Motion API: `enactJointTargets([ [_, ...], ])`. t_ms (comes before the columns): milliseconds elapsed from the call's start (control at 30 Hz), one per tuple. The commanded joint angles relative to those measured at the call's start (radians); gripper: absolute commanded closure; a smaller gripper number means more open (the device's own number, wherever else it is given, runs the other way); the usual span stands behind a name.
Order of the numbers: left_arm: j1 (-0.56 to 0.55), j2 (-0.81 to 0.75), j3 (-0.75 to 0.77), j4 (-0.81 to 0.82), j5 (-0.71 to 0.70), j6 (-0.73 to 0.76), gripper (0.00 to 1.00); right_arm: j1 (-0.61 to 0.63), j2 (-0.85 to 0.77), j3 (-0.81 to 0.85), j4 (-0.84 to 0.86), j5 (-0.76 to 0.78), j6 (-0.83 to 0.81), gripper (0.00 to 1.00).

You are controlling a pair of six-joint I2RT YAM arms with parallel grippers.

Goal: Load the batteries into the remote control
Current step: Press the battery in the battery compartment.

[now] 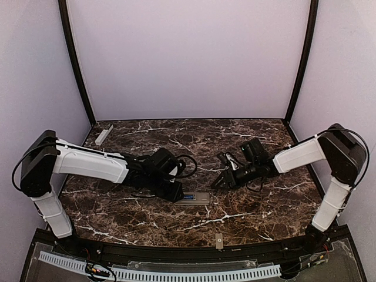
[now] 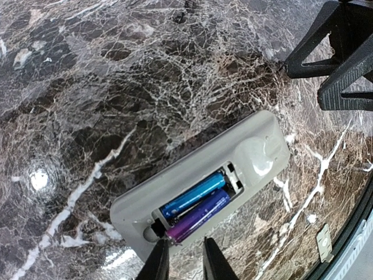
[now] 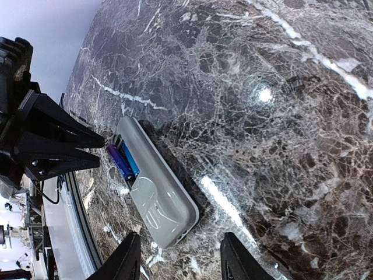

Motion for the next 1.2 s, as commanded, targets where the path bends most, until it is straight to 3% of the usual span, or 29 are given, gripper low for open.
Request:
enactJointTargets([
  [0,-0.007,0.008,0.021,0.019,0.008,-0.021,0.8,0.012,0.011,0.022,0.02,-0.014,0.005,0.55],
  [133,-0.007,0.017,0.021,0.031,0.022,-0.017,0.84,0.011,0.012,0.022,0.02,-0.018,0.002,0.55],
  [167,-0.008,-0.311,0.021,0.036,0.031,-0.019,0.85,0.013,0.012,0.023,0.019,-0.02,0.0,0.56],
  [233,-0.007,-0.014,0.016,0.049,0.041,-0.025,0.87,0.013,0.015,0.021,0.021,-0.024,0.001,0.56],
  [500,-0.008,0.052,0.014,0.061,0.047,-0.034,0.94,0.013,0.021,0.022,0.022,-0.033,-0.001,0.6],
  [633,-0.008,0.01,-0.016,0.084,0.027,-0.03,0.78,0.013,0.016,0.024,0.018,-0.037,-0.002,0.61],
  [867,-0.002,-0.066,-0.002,0.046,-0.009,0.036,0.61,0.012,-0.001,0.022,0.002,-0.032,-0.018,0.61],
  [1000,0.034,-0.142,0.013,0.012,-0.022,0.147,0.45,0.003,-0.031,0.016,-0.006,-0.027,-0.029,0.61],
  [1167,0.08,-0.129,0.084,-0.12,0.027,0.311,0.5,-0.009,-0.059,0.007,-0.014,-0.032,-0.035,0.6],
])
